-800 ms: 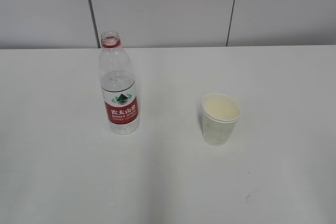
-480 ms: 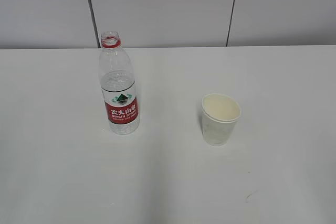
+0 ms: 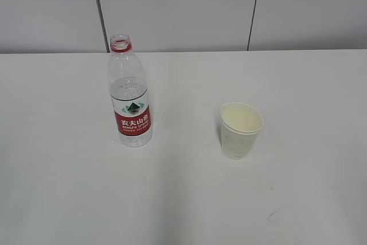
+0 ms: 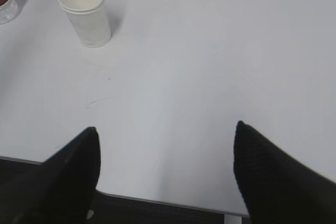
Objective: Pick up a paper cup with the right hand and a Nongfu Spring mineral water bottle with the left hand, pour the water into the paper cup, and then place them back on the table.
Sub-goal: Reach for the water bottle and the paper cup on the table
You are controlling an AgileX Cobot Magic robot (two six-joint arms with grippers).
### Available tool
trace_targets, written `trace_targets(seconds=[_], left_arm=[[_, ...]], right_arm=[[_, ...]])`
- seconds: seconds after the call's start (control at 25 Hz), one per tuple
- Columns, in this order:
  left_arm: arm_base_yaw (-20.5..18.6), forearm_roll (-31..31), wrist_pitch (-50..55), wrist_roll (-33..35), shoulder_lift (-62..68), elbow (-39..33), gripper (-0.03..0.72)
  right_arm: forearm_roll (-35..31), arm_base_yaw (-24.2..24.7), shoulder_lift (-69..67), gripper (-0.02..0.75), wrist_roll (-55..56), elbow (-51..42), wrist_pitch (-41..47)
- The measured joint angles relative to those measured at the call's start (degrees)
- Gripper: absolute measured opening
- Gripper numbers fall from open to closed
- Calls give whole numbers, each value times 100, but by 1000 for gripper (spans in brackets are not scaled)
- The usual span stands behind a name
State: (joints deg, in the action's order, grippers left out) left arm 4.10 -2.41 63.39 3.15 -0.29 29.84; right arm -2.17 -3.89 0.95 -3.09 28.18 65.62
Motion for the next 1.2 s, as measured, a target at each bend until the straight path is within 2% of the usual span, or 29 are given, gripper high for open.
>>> trace_targets(seconds=[0.64, 0.72, 0.88, 0.96, 1.08, 1.2], left_arm=[[0, 0, 0, 0, 0, 0, 251], [0, 0, 0, 0, 0, 0, 297], [0, 0, 0, 0, 0, 0, 528], [0, 0, 0, 0, 0, 0, 600], [0, 0, 0, 0, 0, 7, 610], [0, 0, -130, 0, 0, 59, 589]], right_arm=[[34, 0, 0, 587, 0, 0, 0], [34, 0, 0, 587, 0, 0, 0], [34, 0, 0, 587, 0, 11, -11], [34, 0, 8, 587, 0, 36, -39], [34, 0, 8, 587, 0, 78, -313], [34, 0, 8, 587, 0, 103, -1043]])
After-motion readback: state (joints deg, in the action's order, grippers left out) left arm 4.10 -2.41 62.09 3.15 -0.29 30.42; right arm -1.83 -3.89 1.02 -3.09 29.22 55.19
